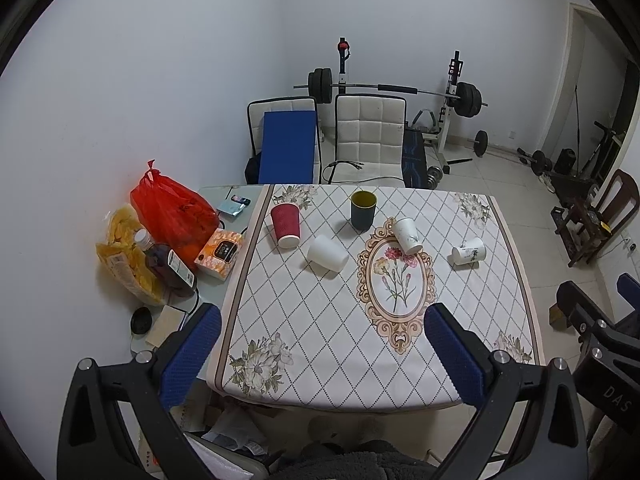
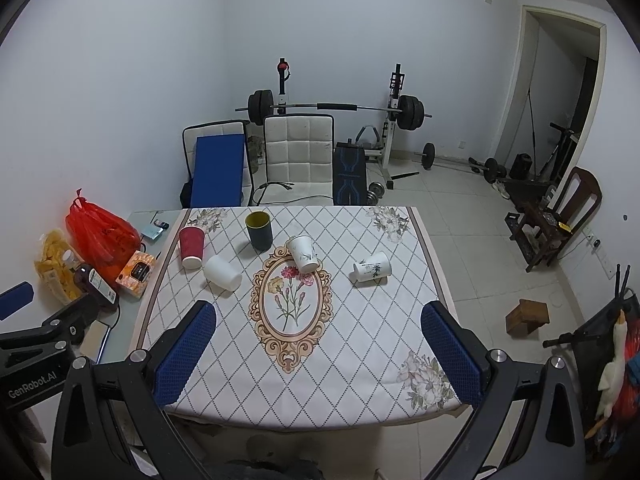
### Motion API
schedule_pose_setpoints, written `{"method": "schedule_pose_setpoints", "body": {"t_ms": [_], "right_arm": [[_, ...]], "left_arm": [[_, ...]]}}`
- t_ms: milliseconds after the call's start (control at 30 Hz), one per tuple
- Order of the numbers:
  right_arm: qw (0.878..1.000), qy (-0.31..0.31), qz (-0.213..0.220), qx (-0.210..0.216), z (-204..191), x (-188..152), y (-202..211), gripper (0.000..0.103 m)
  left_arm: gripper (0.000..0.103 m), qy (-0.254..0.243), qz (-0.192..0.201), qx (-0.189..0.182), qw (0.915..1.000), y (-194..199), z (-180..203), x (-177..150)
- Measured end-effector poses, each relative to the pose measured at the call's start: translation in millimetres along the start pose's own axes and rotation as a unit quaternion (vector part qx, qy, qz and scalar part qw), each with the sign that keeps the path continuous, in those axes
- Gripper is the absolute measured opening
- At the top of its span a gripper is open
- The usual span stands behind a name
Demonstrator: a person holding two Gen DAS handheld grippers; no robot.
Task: Flip cup upside down
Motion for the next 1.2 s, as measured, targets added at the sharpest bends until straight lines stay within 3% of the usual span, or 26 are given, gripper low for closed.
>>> {"method": "schedule_pose_setpoints", "body": {"t_ms": [733,967,1200], "right_arm": [[1.000,-0.011,-0.004,0.013,1.8,-6.9,-11.8,0.103],[0.998,-0.013,-0.051,0.036,4.0,-36.9,-63.5,0.103],[0.990,0.000,-0.132,0.053,-14.4,-95.6,-144.7,0.103]], "left_arm": [[0.103,0.011,0.007,0.010,0.9999,-7.7,-14.1,1.5],[0.103,0.040,-0.014,0.047,0.9980,-49.8,-27.6,-3.7],[0.103,0.040,-0.087,0.091,0.9912,-126.0,-55.5,-41.9]]}}
Point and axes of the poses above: each gripper's, at about its wrist camera, not at the fingertips, and y roughly against the way its jaws point, z to its right, x to its top, the point moved 10 cm from there along -y, roughly the way its jaws point, and after that the axes turned 6 degrees about z, right-handed, at the moved point
